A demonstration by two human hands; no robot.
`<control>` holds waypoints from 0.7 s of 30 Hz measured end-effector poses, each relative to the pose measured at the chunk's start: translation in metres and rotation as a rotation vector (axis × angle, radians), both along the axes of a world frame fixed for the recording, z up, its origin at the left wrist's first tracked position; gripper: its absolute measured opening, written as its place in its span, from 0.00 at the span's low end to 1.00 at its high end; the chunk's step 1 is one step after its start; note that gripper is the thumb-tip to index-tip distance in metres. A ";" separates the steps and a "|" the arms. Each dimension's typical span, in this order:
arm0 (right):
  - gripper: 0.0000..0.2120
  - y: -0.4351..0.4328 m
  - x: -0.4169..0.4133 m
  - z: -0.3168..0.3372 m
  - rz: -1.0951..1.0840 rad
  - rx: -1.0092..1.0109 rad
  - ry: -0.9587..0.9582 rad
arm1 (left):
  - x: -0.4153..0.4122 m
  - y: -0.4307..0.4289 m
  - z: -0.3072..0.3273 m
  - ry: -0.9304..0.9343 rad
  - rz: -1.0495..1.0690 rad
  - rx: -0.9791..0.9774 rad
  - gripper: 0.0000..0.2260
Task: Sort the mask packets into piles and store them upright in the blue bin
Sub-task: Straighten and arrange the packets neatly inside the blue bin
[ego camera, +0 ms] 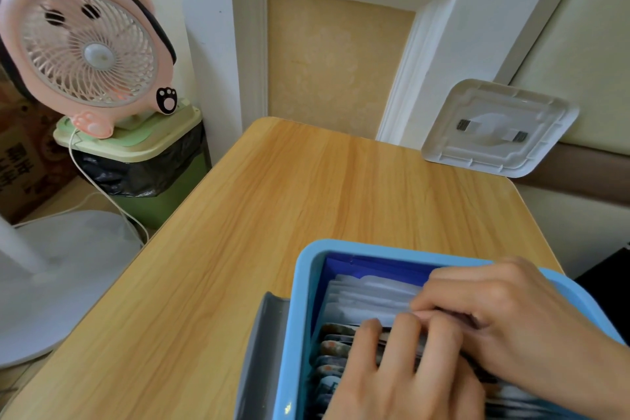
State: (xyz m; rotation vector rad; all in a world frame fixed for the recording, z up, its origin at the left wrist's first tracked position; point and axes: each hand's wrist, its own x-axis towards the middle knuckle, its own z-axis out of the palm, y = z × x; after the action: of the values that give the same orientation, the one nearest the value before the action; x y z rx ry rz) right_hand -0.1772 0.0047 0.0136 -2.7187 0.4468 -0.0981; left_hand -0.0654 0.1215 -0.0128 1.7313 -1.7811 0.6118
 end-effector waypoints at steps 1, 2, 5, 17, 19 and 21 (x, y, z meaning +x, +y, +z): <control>0.15 -0.001 0.002 0.002 -0.007 -0.009 -0.051 | -0.002 -0.001 0.005 0.030 0.006 0.031 0.19; 0.14 0.003 0.008 0.016 -0.031 -0.070 -0.123 | -0.001 -0.001 0.004 0.018 0.027 0.023 0.19; 0.09 0.007 0.013 0.034 -0.030 -0.275 -0.146 | -0.002 0.001 0.007 -0.010 0.033 0.064 0.20; 0.06 0.006 0.011 0.034 -0.178 -0.170 -0.187 | 0.003 -0.005 -0.004 -0.023 -0.033 0.113 0.19; 0.09 0.006 0.013 0.038 -0.174 -0.136 -0.143 | 0.005 -0.004 -0.001 -0.085 0.002 0.093 0.17; 0.10 0.004 0.013 0.039 -0.160 -0.156 -0.114 | 0.005 -0.003 -0.003 -0.187 0.012 0.117 0.19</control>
State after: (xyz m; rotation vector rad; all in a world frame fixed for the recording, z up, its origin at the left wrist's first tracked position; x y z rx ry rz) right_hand -0.1638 0.0091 0.0523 -2.8057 0.6466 -0.3432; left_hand -0.0605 0.1182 -0.0154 1.8147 -1.9701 0.7075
